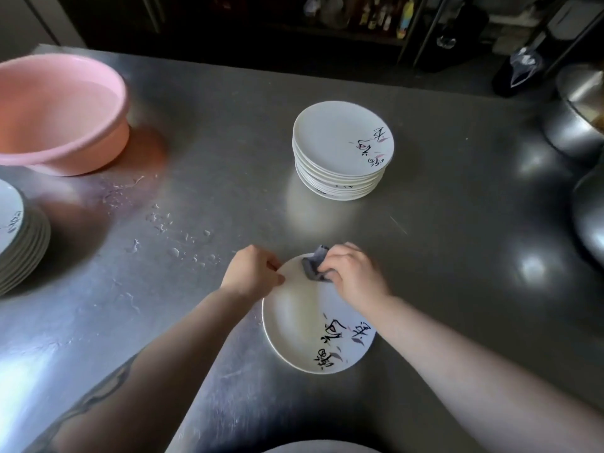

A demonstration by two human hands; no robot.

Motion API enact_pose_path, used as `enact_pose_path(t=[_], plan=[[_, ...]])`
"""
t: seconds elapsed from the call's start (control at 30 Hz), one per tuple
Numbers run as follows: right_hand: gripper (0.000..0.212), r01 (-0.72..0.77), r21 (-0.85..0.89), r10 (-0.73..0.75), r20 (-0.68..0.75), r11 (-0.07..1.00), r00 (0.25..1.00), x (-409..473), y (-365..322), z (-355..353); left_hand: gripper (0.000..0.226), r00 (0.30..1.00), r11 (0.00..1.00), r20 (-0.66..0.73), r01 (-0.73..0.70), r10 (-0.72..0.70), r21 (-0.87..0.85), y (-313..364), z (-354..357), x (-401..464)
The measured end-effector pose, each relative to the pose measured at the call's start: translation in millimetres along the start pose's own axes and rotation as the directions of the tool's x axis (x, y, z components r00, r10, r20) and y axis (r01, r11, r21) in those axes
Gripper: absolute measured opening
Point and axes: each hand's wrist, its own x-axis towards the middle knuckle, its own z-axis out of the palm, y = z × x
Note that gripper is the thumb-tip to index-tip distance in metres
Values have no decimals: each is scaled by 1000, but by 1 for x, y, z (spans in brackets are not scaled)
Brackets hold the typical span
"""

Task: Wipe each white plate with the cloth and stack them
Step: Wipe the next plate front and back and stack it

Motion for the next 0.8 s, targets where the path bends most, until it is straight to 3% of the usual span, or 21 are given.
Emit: enact_pose_path(t=[0.13, 0.3, 0.4, 0.5, 0.57, 0.6, 0.7, 0.8], plan=[[19, -30, -40, 29, -34, 999, 999, -9, 10, -5, 13, 994, 993, 107, -12, -1, 120, -13, 3, -13], [19, 38, -31, -38, -10, 999, 999, -2, -7, 4, 17, 993, 993, -36, -111, 112, 37, 3, 7, -5], [18, 70, -47, -71, -15, 996, 997, -3, -4, 1, 22, 997, 994, -23, -67, 69, 84, 4, 7, -4], [22, 76, -75, -81, -70, 994, 994, -10, 6, -8, 8, 991, 988, 130, 5, -26, 157, -6, -4, -9], [23, 88, -68, -92, -65, 994, 994, -11, 7, -9, 7, 952, 975, 300, -17, -51, 221, -7, -11, -9], [23, 100, -63, -103, -55, 993, 993, -10, 6, -8, 8, 948, 966, 314, -35, -48, 256, -2, -13, -8], [22, 137, -47, -137, -12, 989, 990, -1, -3, -4, 12, 993, 973, 110, -71, 47, 219, 14, -10, 2], [20, 168, -39, -167, 31, 985, 986, 3, -6, -5, 28, 995, 988, 93, -59, 45, 144, 18, 0, 1]])
